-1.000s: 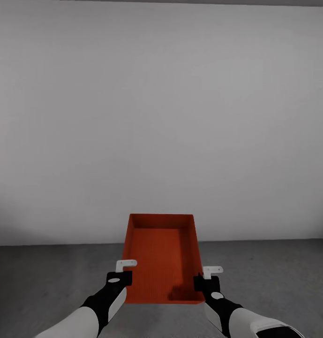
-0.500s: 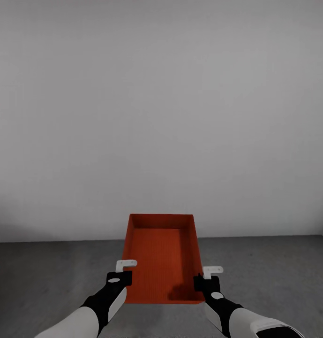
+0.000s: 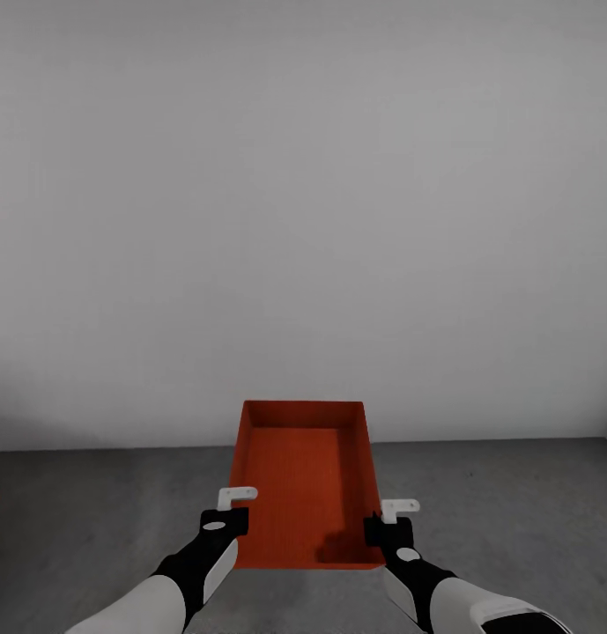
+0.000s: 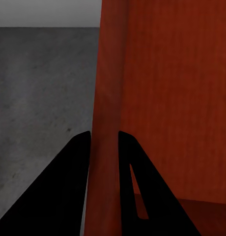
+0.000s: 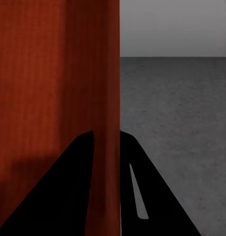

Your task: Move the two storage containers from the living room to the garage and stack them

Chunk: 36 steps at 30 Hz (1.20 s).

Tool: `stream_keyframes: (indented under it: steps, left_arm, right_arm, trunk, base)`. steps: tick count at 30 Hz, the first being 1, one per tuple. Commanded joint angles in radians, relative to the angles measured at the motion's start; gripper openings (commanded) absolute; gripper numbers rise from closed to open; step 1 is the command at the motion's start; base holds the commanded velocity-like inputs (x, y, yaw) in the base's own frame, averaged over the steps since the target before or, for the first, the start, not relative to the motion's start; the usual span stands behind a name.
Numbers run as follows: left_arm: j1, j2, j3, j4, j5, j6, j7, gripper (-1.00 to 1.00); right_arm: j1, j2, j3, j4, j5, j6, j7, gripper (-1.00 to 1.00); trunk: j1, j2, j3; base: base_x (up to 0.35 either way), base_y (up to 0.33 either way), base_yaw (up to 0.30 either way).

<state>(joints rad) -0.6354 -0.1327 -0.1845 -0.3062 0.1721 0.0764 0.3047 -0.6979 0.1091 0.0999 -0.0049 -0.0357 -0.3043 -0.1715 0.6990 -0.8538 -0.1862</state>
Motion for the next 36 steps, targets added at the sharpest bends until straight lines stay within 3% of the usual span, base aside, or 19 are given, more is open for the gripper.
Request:
stream_keyframes:
  steps: [1, 36]
  left_arm:
    - [-0.001, 0.001, 0.080, -0.005, -0.016, -0.030, 0.014, -1.00]
    - [-0.001, -0.001, 0.079, -0.005, -0.016, -0.030, 0.014, -1.00]
  right_arm:
    - [0.000, 0.000, -0.057, 0.000, 0.014, 0.002, 0.006, -1.00]
    - [0.000, 0.000, -0.057, 0.000, 0.014, 0.004, 0.006, -1.00]
  trunk:
    - [0.000, -0.001, -0.003]
    - [0.000, -0.001, -0.056]
  base:
    - [0.000, 0.000, 0.062]
    - [0.000, 0.000, 0.078]
